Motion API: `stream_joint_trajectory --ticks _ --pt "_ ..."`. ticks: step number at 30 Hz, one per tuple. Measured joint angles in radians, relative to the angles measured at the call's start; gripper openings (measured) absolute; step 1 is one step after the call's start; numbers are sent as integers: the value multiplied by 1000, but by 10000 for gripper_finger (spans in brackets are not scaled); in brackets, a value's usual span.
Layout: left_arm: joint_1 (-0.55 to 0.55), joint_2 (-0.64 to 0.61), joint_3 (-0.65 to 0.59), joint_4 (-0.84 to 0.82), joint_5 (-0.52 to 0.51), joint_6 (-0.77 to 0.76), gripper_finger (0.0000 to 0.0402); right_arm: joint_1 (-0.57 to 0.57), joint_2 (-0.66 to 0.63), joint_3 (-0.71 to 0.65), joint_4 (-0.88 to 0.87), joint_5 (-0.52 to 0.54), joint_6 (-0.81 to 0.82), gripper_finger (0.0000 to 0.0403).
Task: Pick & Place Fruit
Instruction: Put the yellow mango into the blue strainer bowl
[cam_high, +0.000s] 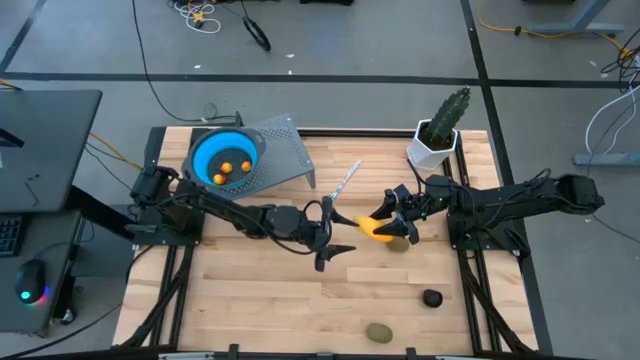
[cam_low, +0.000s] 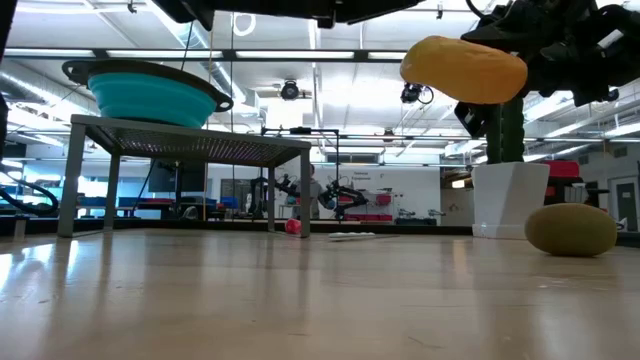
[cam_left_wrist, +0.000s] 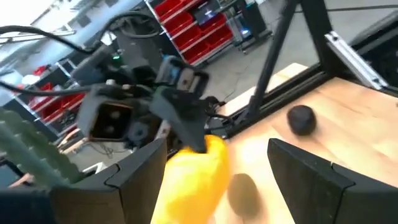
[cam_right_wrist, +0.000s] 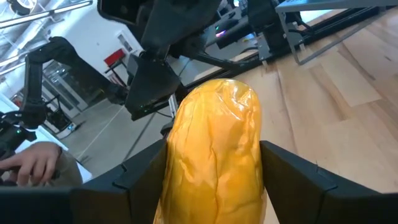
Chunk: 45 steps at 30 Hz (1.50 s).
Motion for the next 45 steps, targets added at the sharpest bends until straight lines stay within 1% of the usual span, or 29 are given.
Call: stream_joint_trajectory --ticks 4,7,8,10,12,14,18,22,24,26,28,30,33,36,39,43,45 --pt "9 0 0 6 -42 35 291 1 0 0 1 0 -2 250" --pt "11 0 0 44 -44 65 291 1 0 0 16 0 -2 250" --pt "11 0 0 70 -40 47 291 1 0 0 30 0 -2 250" --pt "11 0 0 130 -37 -49 291 1 0 0 68 0 -2 250" --pt "10 0 0 188 -68 -124 291 1 0 0 116 -1 -2 250" --pt "11 -1 0 235 -96 -164 291 1 0 0 163 -1 -2 250" --pt "12 -2 -1 227 -59 -203 305 1 0 0 231 -1 -21 250" --pt "11 -2 -1 233 -44 -235 331 1 0 0 282 0 -97 250" --pt "11 -2 -1 247 -60 -252 344 1 0 0 303 0 -146 250" --pt "15 -2 -1 283 -99 -278 353 1 0 0 321 1 -186 250" --pt "25 -2 -1 290 -130 -338 359 1 0 0 338 2 -219 250" --pt "39 -2 -1 291 -140 -419 361 1 0 0 348 4 -252 250" --pt "60 -2 -1 291 -96 -521 362 1 0 0 348 41 -301 250" --pt "71 -2 -1 267 -62 -573 365 1 0 0 348 98 -359 250" --pt "71 -2 -1 268 -74 -566 373 2 0 0 353 142 -394 250" --pt "71 -2 -1 267 -83 -538 389 2 0 0 355 180 -399 250" --pt "70 -2 -1 266 -124 -518 396 2 0 0 361 188 -404 250"
